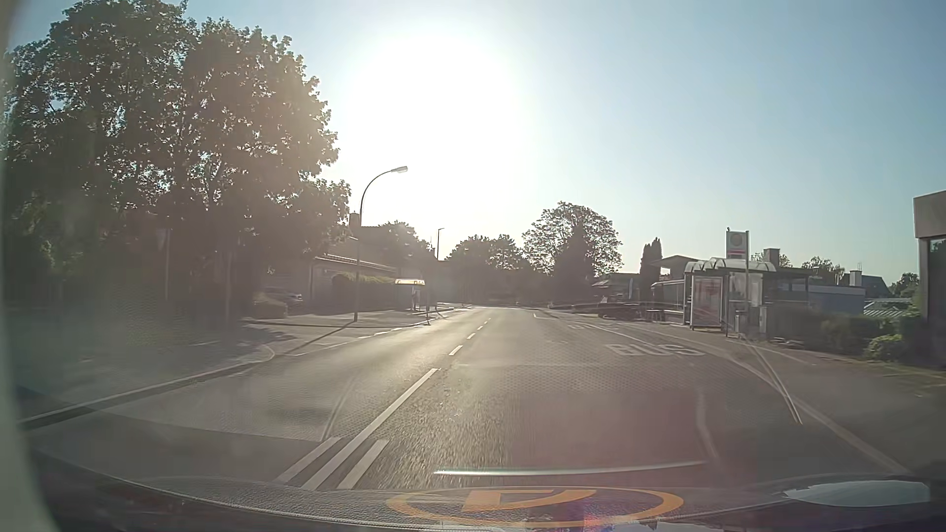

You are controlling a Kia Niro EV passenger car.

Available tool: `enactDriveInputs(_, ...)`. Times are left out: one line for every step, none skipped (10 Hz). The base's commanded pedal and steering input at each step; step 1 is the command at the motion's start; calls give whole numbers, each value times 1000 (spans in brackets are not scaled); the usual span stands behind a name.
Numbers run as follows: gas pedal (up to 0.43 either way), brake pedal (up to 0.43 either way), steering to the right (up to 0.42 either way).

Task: Follow the waypoints while adhering to traffic rules and regulations

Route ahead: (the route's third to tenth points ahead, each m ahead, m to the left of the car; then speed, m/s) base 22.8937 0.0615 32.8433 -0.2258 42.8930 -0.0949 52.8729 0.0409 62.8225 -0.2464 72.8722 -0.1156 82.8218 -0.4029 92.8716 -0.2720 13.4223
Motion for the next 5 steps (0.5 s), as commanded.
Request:
enactDriveInputs(118,0,-2)
enactDriveInputs(118,0,-2)
enactDriveInputs(118,0,-1)
enactDriveInputs(118,0,0)
enactDriveInputs(118,0,1)
